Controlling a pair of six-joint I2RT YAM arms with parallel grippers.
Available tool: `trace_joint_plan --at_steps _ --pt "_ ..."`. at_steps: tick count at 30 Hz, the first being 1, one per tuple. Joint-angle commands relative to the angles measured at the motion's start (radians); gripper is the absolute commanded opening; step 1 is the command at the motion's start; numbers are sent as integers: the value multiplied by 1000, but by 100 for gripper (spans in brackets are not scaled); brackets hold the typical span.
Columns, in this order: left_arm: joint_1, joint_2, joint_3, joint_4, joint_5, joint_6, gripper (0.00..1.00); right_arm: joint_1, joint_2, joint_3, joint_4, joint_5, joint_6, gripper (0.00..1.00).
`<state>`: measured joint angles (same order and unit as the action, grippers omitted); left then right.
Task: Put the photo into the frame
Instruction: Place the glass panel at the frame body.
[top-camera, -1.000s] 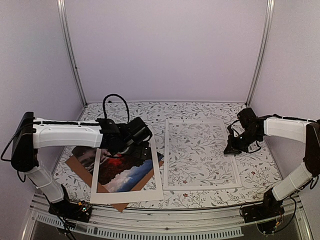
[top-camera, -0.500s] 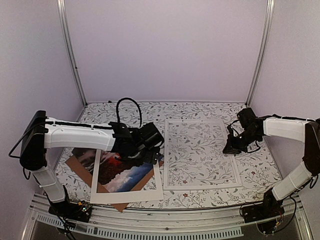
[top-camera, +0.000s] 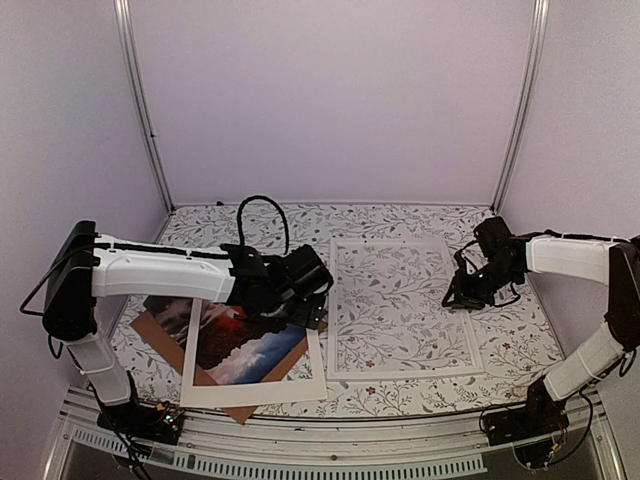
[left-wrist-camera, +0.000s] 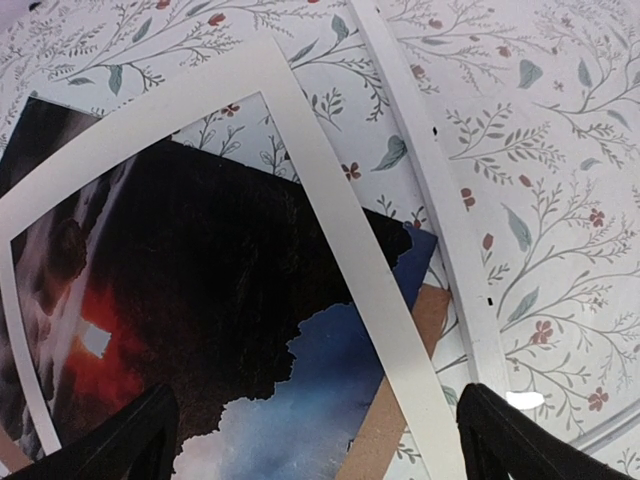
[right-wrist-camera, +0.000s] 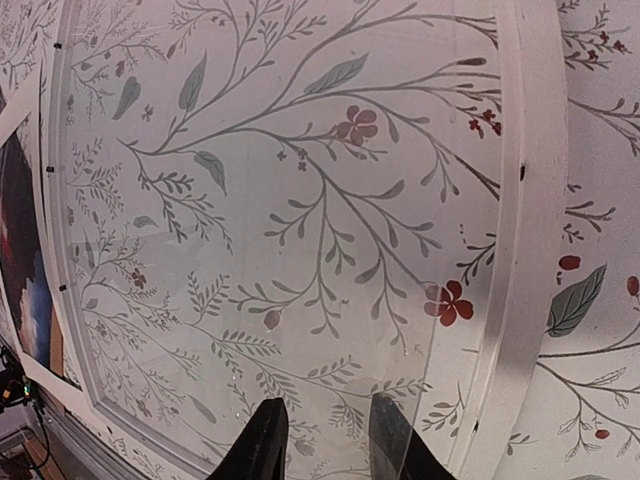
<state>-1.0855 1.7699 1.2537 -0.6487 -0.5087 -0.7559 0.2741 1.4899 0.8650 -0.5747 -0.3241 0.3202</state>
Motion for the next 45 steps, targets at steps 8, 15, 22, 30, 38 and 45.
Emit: trace_joint_plan --at_steps 8,15,22,30,38,45 --pt "-11 9 6 4 -11 -3 100 6 10 -2 10 19 -4 50" --pt "-11 10 4 0 -13 -3 100 8 11 7 -1 39 -4 59" --pt "-12 10 3 -5 -17 -3 100 10 10 24 -23 75 -6 67" --pt "-12 8 0 -8 -24 -6 100 10 9 26 -32 100 -7 68" --pt "-12 2 -2 -12 -30 -7 100 10 7 38 -51 147 -9 69" --pt "-11 1 -2 -22 -40 -10 100 10 6 42 -54 164 -10 69"
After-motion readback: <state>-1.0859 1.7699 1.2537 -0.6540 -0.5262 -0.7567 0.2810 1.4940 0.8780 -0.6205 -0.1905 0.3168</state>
